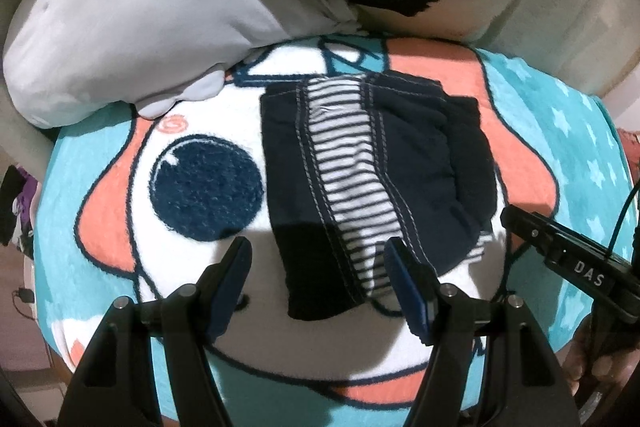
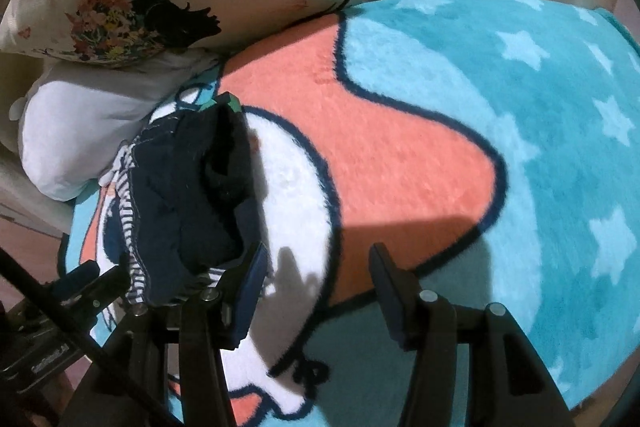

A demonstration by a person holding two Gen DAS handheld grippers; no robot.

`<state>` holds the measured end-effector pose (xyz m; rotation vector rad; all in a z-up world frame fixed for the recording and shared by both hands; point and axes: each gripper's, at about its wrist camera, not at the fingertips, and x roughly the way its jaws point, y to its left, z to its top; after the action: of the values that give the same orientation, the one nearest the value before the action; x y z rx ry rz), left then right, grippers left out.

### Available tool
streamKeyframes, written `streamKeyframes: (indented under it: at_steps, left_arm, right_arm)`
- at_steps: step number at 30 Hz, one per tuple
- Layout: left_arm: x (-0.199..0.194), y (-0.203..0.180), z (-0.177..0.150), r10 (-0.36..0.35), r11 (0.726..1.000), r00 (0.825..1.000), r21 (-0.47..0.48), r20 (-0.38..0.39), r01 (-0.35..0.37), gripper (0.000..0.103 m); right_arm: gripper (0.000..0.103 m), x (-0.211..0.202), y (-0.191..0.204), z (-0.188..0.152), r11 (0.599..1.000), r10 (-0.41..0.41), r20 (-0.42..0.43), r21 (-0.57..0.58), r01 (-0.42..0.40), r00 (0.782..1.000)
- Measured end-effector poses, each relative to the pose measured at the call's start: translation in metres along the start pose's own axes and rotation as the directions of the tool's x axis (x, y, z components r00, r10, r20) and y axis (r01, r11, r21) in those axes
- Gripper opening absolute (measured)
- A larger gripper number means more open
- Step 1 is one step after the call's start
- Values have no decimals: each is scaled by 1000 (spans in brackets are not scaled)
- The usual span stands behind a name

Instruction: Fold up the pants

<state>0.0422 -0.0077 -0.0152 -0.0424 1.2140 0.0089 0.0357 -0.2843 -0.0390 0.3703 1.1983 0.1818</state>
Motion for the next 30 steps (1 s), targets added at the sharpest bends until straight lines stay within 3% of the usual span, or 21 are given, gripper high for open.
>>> streamKeyframes:
  at_steps: [5,8,11,13,20,27,30]
  left_arm:
    - [9,36,22,-100,982,995,-165,-5,98,68]
    - [17,53,37,-98,971,995,-219,24,101,68]
    - [28,62,50,-135,960,990,-243,30,139,68]
    - [39,67,59,-199,943,980,-265,27,199,68]
    - [72,68,73,-302,906,953,-313,-13,284,71]
    - [73,68,73,-324,892,946,-337,-12,301,73]
    - [72,69,73,-318,897,948,-329,-20,294,73]
  right_arm:
    - [59,3,4,19,991,130,-1,-25,-130,992]
    - [61,9,7,36,982,185,-6,-33,-185,983]
    - [63,22,10,51,967,253,-34,-19,-254,967]
    - [64,33,12,60,957,288,-54,-8,-289,956]
    - [68,59,23,74,937,348,-91,-5,-350,933]
    - [68,60,14,81,891,451,-89,98,-443,888]
    - [68,55,-3,74,881,461,-74,153,-447,884]
